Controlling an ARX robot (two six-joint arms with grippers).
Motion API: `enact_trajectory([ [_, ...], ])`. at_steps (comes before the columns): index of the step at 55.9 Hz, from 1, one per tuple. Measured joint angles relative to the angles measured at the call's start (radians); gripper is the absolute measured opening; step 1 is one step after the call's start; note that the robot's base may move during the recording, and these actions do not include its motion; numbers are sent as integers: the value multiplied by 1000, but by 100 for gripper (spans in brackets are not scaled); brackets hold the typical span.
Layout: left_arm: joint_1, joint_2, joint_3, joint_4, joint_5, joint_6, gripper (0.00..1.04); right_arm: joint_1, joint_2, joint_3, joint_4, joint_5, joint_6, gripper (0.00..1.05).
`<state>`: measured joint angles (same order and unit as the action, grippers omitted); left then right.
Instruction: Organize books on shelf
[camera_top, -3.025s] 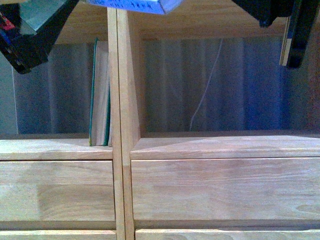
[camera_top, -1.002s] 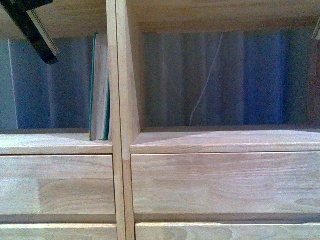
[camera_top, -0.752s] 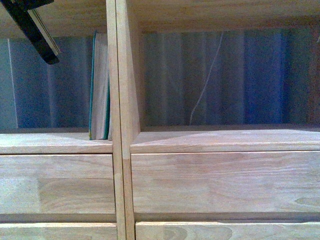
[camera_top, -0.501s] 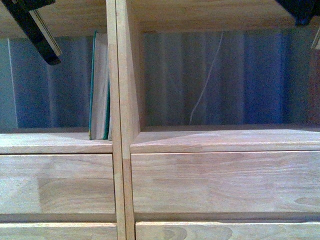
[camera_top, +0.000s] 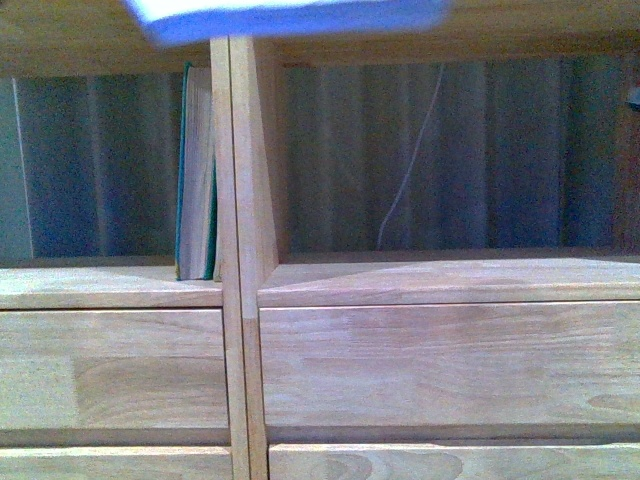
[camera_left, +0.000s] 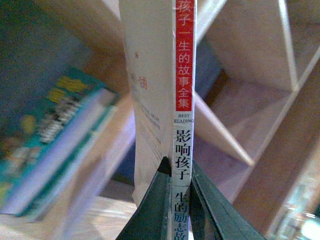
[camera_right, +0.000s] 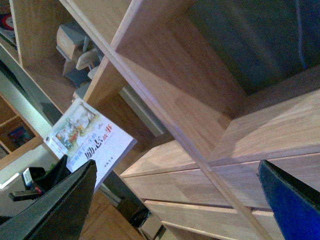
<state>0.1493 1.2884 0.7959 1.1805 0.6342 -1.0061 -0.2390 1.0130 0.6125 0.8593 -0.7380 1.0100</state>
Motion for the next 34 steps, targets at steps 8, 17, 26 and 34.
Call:
enact_trajectory([
  [8,35,15,66,-230,-66,287,7,-142,-5,-7,59,-41,31,98],
  [17,-5,105,160,-344,-179,697,7,-234,-92,-42,99,-98,93,98],
  [26,-57,274,319,-425,-278,1042,7,-311,-276,-114,185,-196,222,98],
  [34,-79,405,484,-452,-324,1180,7,-392,-387,-191,295,-290,356,98],
])
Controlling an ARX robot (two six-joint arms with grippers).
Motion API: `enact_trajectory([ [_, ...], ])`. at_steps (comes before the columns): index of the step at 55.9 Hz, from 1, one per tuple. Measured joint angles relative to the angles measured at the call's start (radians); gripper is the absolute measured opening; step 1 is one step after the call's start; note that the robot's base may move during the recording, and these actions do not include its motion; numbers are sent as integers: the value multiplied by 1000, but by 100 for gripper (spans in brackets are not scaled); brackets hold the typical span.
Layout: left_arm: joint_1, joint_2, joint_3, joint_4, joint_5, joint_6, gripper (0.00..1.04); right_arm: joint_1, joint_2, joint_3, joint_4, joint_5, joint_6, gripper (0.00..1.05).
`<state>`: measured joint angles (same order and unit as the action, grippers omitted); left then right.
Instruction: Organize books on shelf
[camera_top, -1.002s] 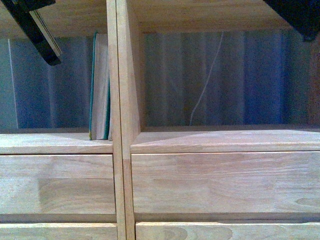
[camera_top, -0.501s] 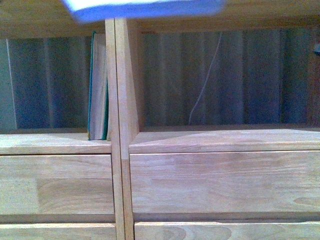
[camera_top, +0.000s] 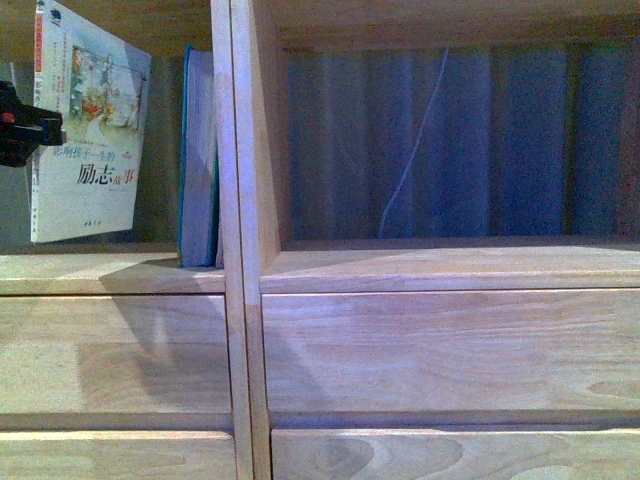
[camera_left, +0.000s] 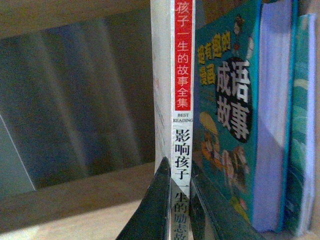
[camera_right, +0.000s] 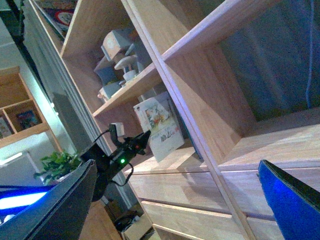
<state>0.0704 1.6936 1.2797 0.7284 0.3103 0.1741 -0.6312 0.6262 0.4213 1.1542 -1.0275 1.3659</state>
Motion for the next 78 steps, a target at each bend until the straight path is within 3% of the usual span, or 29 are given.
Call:
enact_trajectory([
  [17,-10,153,212,-25,-9,43,7,-10,-14,-50,31,-21,70,98],
  [46,-53,270,222,-46,30,134,7,-4,-43,-57,-45,-21,49,98],
  [63,-45,263,204,-54,45,145,57,5,-50,-58,-55,-20,37,98],
  [74,-21,159,34,19,81,65,93,17,-51,-58,-54,-13,37,98],
  [78,-15,92,-45,30,75,34,99,21,-51,-58,-53,-12,37,98],
])
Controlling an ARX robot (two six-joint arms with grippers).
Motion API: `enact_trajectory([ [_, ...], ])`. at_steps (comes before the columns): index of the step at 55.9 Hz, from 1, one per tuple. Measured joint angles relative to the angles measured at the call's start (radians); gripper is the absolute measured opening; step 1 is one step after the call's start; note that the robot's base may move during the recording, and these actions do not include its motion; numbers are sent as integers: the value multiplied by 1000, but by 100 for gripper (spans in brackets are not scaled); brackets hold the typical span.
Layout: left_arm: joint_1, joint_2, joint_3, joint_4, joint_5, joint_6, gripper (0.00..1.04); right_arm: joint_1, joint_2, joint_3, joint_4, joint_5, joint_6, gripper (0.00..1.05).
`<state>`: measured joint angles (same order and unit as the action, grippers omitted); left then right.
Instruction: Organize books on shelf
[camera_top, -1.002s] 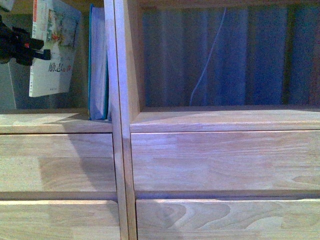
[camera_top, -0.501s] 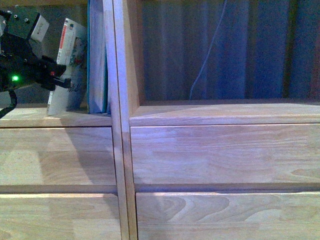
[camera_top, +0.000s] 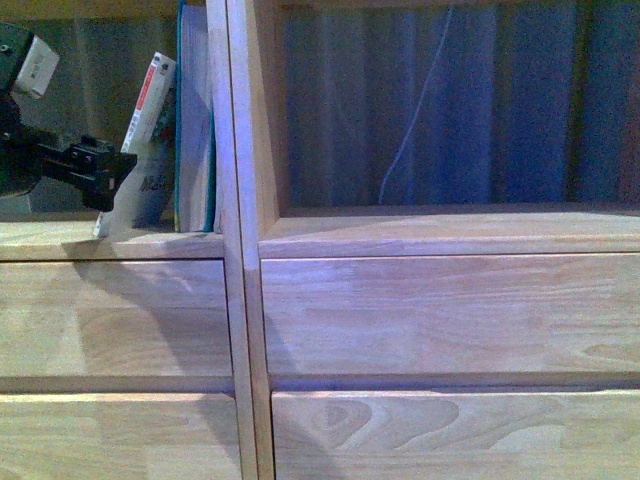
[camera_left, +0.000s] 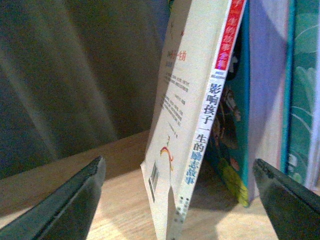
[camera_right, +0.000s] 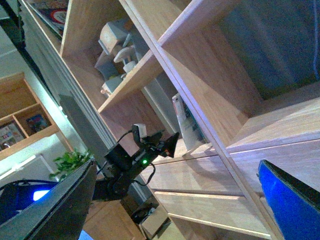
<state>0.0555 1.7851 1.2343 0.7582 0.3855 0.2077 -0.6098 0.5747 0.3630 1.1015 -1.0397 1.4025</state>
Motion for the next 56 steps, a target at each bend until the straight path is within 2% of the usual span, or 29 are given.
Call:
enact_trajectory([
  [6,13,-118,-130,23,0,-75,98,2,0,0,0,4,-9,98],
  [10,31,-217,-213,-27,-34,-143,98,1,-9,0,-37,16,-42,98],
  [15,86,-356,-305,-144,-30,-273,98,-2,-57,0,-204,57,-155,98],
  [22,167,-555,-431,-250,35,-417,98,17,-151,10,-557,187,-499,98],
  [24,193,-634,-476,-287,69,-454,98,33,-173,10,-636,231,-583,98],
  [27,220,-746,-535,-347,124,-488,98,73,-208,3,-755,323,-795,98],
  [28,226,-777,-550,-369,135,-488,98,80,-213,1,-772,339,-811,98],
  [32,205,-945,-626,-522,-17,-410,88,140,-245,-15,-883,461,-1037,97],
  [35,179,-1064,-705,-589,-116,-342,79,216,-278,-14,-1053,610,-1186,88],
  [37,158,-1146,-769,-594,-167,-302,71,251,-295,-21,-1117,665,-1238,83],
  [43,122,-1227,-850,-575,-212,-253,54,340,-344,-77,-1160,777,-1334,64],
  [56,58,-1322,-993,-542,-277,-223,13,456,-415,-171,-1142,898,-1384,25],
])
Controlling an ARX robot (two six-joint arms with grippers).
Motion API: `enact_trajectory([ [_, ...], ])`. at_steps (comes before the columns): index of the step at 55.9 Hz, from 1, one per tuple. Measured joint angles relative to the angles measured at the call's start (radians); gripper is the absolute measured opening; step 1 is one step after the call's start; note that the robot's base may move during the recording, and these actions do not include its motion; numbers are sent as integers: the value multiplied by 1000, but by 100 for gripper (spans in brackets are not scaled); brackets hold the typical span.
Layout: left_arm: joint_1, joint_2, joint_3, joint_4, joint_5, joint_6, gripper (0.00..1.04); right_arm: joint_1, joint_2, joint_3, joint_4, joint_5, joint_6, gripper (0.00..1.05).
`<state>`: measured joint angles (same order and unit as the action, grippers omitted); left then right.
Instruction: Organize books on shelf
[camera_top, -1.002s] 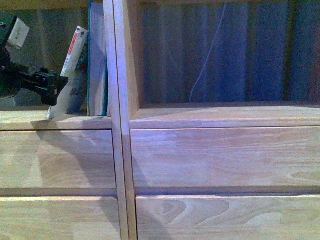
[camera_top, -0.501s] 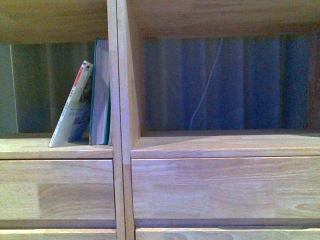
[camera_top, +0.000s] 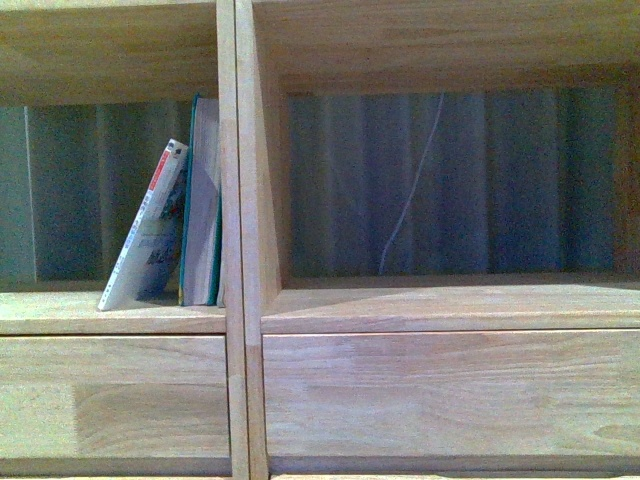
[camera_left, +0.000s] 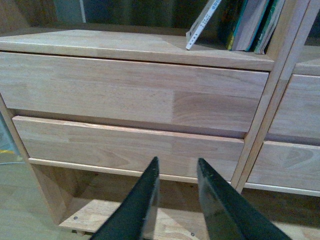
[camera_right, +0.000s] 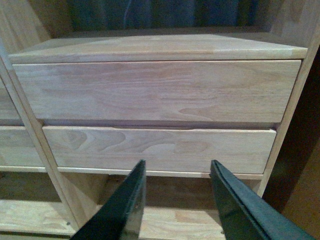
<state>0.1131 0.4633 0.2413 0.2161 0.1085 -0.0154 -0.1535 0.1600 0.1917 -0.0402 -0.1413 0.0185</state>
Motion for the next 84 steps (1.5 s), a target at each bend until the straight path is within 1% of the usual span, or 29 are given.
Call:
enact_trajectory([
  [2,-22,-14,-13,1,-39,1,8,55,-13,-13,0,81,-3,18],
  [3,-43,-21,-21,1,-70,1,4,82,-19,-20,2,99,-5,15],
  [4,-72,-32,-34,1,-95,0,3,106,-24,-26,3,122,-6,11],
  [7,-102,-55,-56,2,-96,4,3,140,-32,-44,7,125,-14,2],
  [12,-109,-79,-83,3,-108,5,3,148,-51,-64,14,138,-13,3],
  [25,-111,-164,-146,-7,-108,5,3,150,-85,-111,26,138,-14,3],
  [52,-111,-282,-201,-68,-108,5,3,150,-149,-175,36,138,-14,3],
  [55,-111,-369,-218,-162,-109,5,3,150,-152,-175,36,138,-14,3],
  [58,-112,-431,-229,-211,-109,5,3,150,-153,-175,36,138,-14,3],
  [82,-113,-457,-229,-215,-109,6,3,150,-154,-175,36,138,-14,3],
  [83,-113,-457,-229,-215,-109,5,4,150,-154,-175,36,138,-14,3],
  [84,-113,-457,-229,-215,-109,5,7,150,-154,-175,36,138,-14,3],
])
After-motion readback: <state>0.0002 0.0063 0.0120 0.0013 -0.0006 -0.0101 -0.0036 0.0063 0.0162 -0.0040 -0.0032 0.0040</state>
